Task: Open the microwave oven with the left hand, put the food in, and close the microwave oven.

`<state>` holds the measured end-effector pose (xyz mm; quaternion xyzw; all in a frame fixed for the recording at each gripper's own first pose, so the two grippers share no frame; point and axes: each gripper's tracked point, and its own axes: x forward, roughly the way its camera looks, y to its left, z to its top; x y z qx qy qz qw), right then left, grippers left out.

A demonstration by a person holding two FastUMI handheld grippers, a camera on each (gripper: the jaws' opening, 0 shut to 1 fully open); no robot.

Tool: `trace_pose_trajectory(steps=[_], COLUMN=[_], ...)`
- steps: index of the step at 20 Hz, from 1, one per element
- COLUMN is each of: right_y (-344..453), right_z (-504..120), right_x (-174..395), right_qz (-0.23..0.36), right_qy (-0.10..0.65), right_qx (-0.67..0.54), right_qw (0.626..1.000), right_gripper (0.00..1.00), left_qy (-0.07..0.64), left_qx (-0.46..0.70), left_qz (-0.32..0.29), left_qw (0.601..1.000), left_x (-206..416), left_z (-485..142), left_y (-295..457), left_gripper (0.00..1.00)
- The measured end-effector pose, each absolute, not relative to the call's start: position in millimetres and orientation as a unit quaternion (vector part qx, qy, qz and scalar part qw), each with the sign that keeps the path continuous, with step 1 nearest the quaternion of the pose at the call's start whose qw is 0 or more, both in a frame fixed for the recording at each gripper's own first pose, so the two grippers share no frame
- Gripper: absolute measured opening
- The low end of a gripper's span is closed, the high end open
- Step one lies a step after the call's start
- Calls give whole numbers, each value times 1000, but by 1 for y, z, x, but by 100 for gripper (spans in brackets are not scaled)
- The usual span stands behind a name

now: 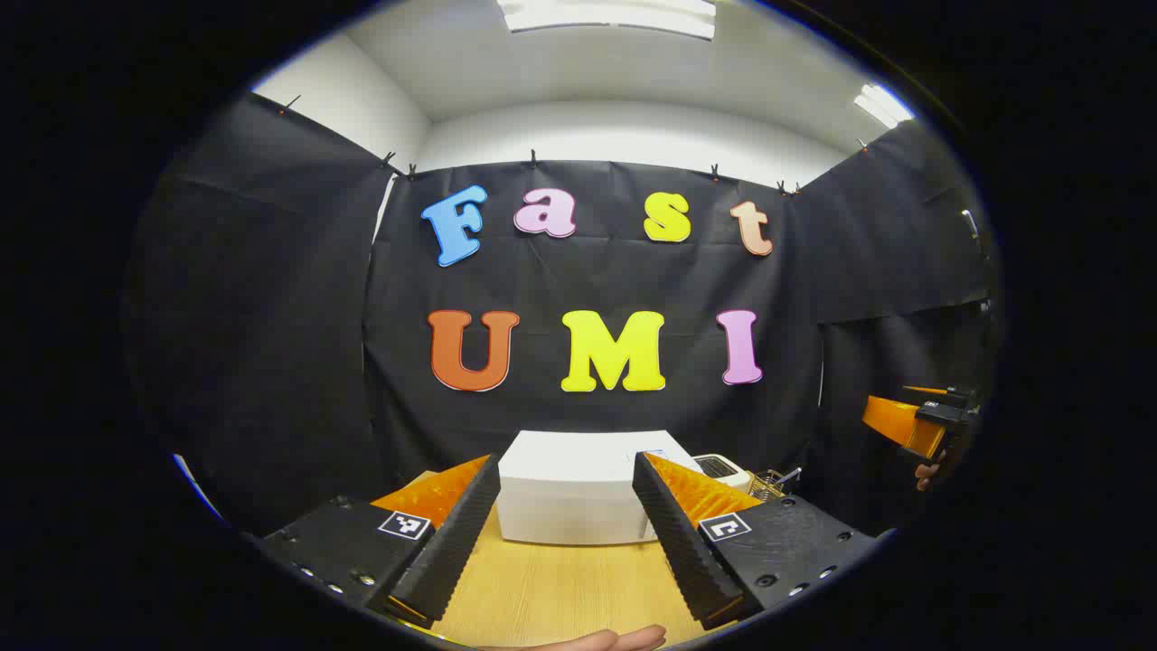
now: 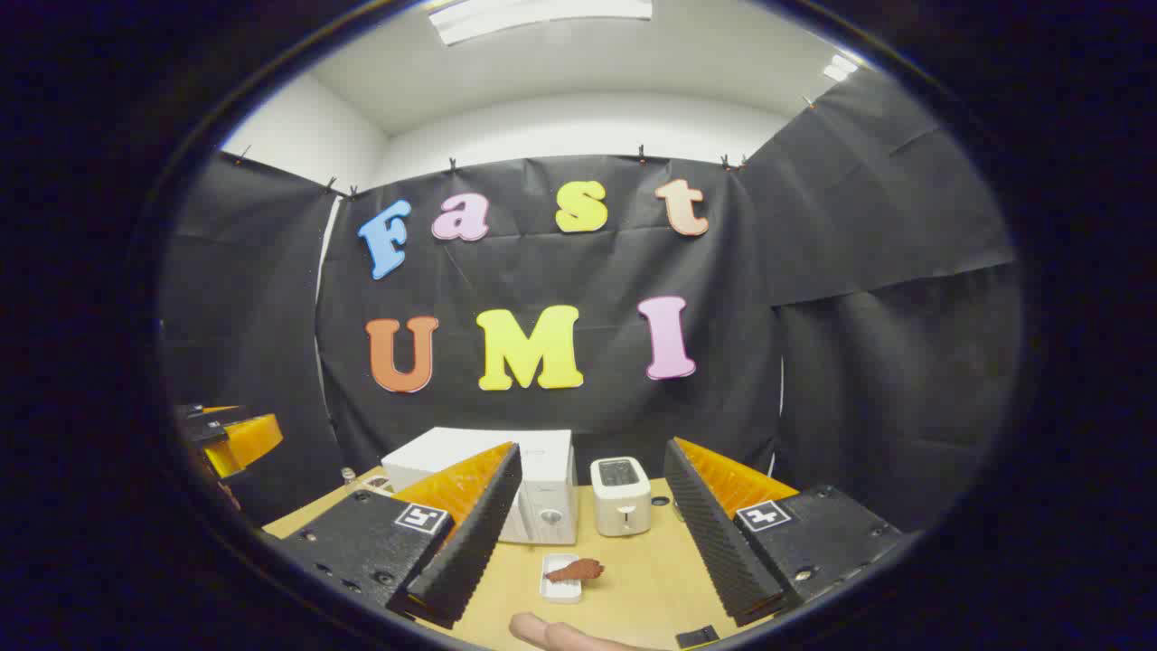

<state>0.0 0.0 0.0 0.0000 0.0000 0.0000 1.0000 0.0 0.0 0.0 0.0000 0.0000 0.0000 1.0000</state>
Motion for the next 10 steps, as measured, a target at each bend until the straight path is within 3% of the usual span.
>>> trace_pose_trajectory(steps=[1, 2, 3, 4, 5, 6, 7, 8, 9, 10], right_y=[-5, -9, -12, -14, -15, -16, -20, -24, -26, -29], right_z=[-2, -2, -2, 0, 1, 1, 4, 8, 10, 13], right_x=[-2, -5, -8, -12, -13, -15, -16, -17, -17, -18], right_qz=[-5, -10, -13, -12, -10, -8, -9, -14, -17, -21], right_qy=[-2, -2, -2, -4, -6, -5, -10, -15, -21, -27], right_qx=[-1, 5, 13, 20, 23, 19, 16, 12, 6, 1], right_qw=[1000, 1000, 1000, 1000, 1000, 1000, 1000, 1000, 1000, 999], right_gripper=[90, 90, 100, 91, 90, 90, 100, 100, 89, 100], left_qy=[0, 1, 2, 5, 7, 8, 9, 9, 8, 8], left_qx=[2, 3, 4, 5, 7, 8, 9, 11, 11, 10], left_qz=[-2, -5, -6, -8, -9, -8, -6, -6, -10, -11], left_qw=[1000, 1000, 1000, 1000, 1000, 1000, 1000, 1000, 1000, 1000], left_x=[-2, -3, -3, -2, -2, -2, -3, -4, -5, -5], left_z=[-2, -2, -3, -5, -7, -9, -10, -10, -11, -12], left_y=[-2, -7, -10, -12, -14, -16, -16, -18, -22, -25], left_gripper=[92, 92, 92, 92, 92, 92, 92, 92, 92, 92])
